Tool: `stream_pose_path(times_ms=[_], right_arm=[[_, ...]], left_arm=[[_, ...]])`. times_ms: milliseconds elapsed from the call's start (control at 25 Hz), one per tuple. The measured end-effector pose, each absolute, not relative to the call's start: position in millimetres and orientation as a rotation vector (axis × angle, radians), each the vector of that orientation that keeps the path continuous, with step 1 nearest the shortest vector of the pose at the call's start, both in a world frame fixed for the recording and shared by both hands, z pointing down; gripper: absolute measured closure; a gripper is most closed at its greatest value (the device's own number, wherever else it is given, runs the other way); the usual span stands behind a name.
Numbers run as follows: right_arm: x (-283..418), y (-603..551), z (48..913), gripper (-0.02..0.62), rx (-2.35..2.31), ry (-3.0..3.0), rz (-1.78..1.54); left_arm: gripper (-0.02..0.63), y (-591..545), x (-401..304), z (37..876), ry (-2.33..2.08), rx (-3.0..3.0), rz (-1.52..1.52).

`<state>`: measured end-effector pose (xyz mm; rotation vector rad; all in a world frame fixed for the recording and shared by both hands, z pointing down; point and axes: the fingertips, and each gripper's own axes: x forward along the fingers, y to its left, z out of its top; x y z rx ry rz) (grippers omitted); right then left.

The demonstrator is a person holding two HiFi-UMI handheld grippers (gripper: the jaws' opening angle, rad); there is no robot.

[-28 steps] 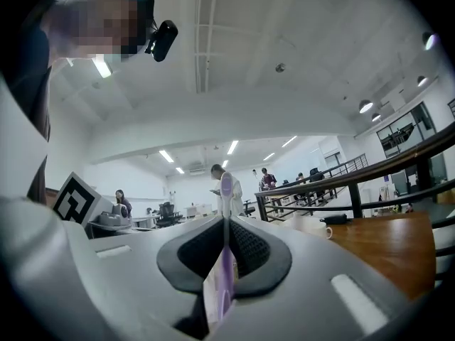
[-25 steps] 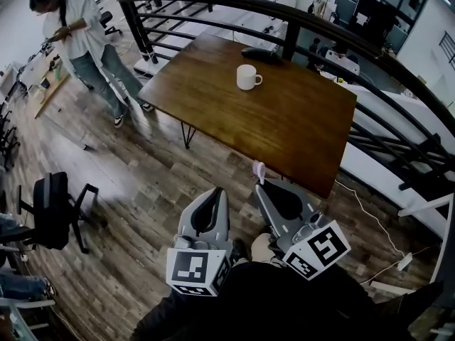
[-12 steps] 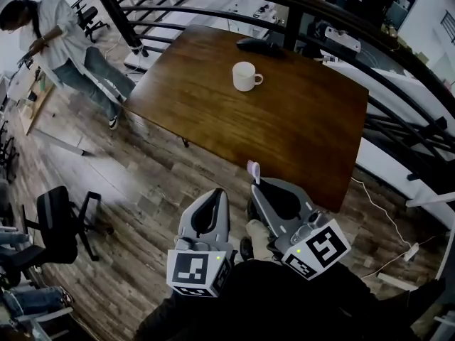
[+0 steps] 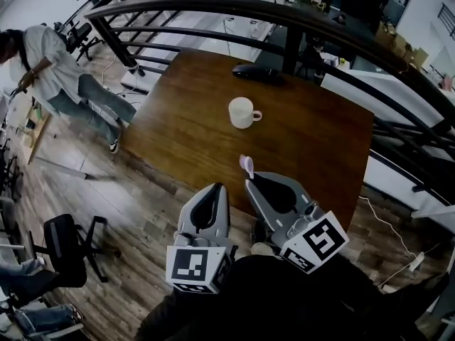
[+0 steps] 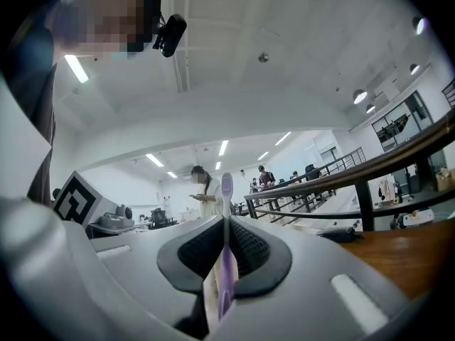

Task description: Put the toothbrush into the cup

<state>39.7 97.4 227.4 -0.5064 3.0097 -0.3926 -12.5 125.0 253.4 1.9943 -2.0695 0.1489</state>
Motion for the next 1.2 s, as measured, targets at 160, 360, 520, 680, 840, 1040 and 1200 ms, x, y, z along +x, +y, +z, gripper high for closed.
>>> stream_pose_path(times_ms=[160,360,520,680,840,1040,1200], right_arm=[[34.4,73.2,211.7,0.572,-0.496,2.995,-0.350],[21.1,52.5,214.6,0.572,-0.503,2.990,-0.363],[9.9,38.5,222.7,0.572,-0.534,2.993,-0.388],[2.3,18.2,229.8,0.572,-0.615,2.987,-0.402],[-9.9,-3.3,238.1,0.572,-0.715,2.987,-0.420],[-27.7,-41.7,245.0,0.572,-0.849,2.968,-0.431],[-38.1,-75.2,244.1,0.572,-0.966,2.936,-0.415]], left_arm=[[0.597,101.8,-18.4,238.5,-2.098,2.012,0.138],[0.598,83.7,-35.4,239.8,-2.107,2.000,0.146],[0.598,68.4,-46.9,247.6,-2.074,2.002,0.159],[0.598,47.3,-54.4,256.6,-2.005,2.031,0.172],[0.598,18.6,-66.8,263.2,-1.917,2.077,0.178],[0.597,-24.4,-83.3,265.7,-1.809,2.149,0.149],[0.598,-55.2,-86.9,263.4,-1.708,2.230,0.130]])
